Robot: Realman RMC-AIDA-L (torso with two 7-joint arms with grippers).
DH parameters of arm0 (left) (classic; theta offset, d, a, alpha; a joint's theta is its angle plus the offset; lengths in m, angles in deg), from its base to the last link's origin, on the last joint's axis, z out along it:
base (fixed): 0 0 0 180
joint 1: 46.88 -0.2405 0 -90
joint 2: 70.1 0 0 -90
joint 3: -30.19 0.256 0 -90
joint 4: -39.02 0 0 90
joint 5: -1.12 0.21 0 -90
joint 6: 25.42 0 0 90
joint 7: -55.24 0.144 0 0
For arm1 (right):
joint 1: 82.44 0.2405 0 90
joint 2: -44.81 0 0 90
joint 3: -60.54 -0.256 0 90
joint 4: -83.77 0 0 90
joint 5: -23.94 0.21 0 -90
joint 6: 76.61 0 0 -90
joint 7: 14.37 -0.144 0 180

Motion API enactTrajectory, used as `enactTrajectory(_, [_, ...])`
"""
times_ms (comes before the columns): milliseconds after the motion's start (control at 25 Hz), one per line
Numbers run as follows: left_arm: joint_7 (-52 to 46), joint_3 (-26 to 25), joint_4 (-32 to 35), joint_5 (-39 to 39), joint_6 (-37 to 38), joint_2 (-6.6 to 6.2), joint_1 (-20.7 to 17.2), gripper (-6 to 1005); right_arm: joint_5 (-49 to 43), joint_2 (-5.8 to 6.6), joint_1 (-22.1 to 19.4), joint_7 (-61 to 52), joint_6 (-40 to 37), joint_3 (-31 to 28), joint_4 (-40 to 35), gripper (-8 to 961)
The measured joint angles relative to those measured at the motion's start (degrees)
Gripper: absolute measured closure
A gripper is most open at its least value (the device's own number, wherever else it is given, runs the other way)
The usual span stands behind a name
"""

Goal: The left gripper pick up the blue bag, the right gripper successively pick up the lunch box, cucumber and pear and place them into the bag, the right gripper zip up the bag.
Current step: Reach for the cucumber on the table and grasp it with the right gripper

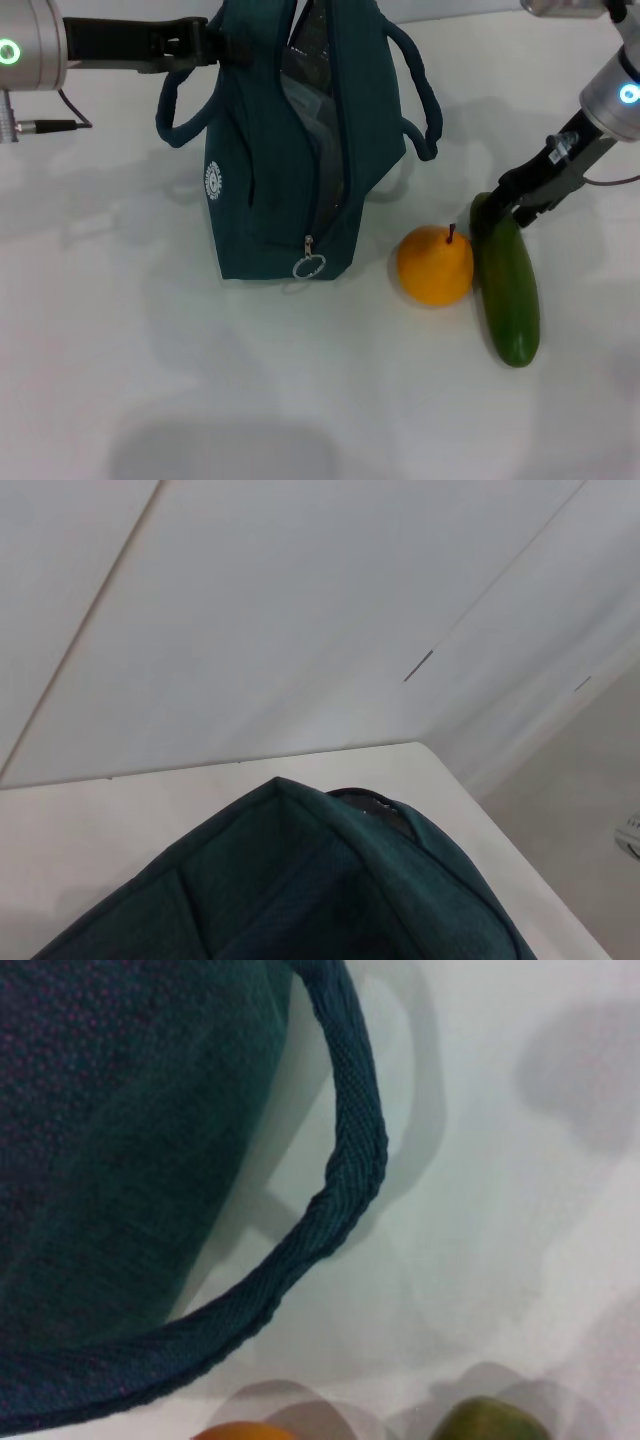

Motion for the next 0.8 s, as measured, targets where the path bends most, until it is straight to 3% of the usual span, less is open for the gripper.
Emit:
enactTrajectory(280, [0.0,0.0,0.0,0.0,0.0,-0.02,-0.1,954,-0.5,-1.03,0.3,0.0,0.1,0.9,0.2,278])
enactTrajectory(800, [0.0,0.0,0.0,0.0,0.1,0.05,-0.5,954,-0.5,-1.11,0.4,-0.1,-1.3,0.9,0.2,346])
